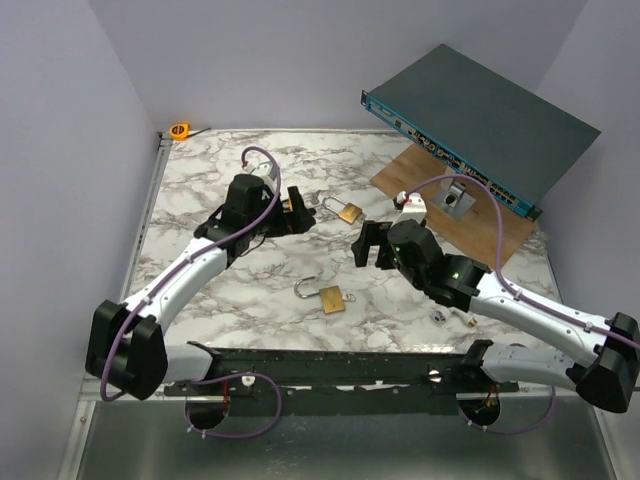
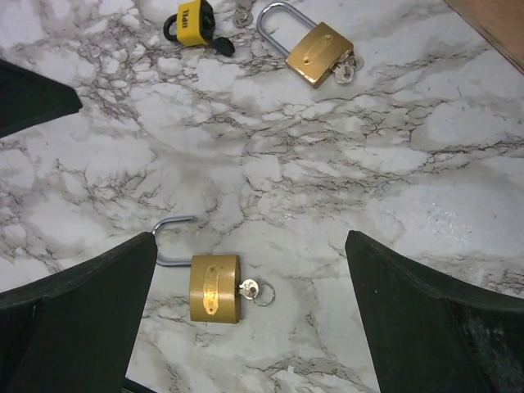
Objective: Lock with the key
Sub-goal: Pick up the lock from the center of the board.
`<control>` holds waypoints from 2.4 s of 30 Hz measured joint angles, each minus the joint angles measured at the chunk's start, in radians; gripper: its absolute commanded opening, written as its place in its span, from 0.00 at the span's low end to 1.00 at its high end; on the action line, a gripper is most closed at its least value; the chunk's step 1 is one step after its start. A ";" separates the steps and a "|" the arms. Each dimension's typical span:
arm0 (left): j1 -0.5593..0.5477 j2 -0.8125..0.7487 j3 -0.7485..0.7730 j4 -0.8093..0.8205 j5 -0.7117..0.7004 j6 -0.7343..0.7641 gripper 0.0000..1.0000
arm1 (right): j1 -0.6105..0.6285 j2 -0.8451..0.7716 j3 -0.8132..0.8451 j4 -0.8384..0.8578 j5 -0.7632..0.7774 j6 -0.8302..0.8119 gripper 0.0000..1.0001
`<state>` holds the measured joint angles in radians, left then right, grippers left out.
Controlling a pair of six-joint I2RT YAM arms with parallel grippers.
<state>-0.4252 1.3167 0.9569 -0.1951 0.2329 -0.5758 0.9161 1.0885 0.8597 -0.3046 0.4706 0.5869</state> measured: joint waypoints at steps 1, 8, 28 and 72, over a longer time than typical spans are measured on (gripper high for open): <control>0.000 -0.022 -0.020 -0.011 -0.013 0.001 0.98 | 0.000 0.008 0.000 0.001 -0.002 0.003 1.00; 0.000 -0.100 -0.069 -0.054 -0.047 0.008 0.98 | 0.000 0.067 -0.012 0.022 -0.042 0.019 1.00; -0.003 -0.178 -0.090 -0.127 -0.046 -0.001 0.98 | 0.014 0.350 -0.042 0.011 -0.134 0.031 0.78; -0.002 -0.256 -0.152 -0.212 -0.038 -0.007 0.98 | 0.214 0.683 0.188 -0.027 -0.064 0.002 0.55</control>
<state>-0.4274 1.0607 0.8047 -0.4068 0.1951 -0.5831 1.1305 1.7718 1.0481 -0.3313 0.4065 0.5892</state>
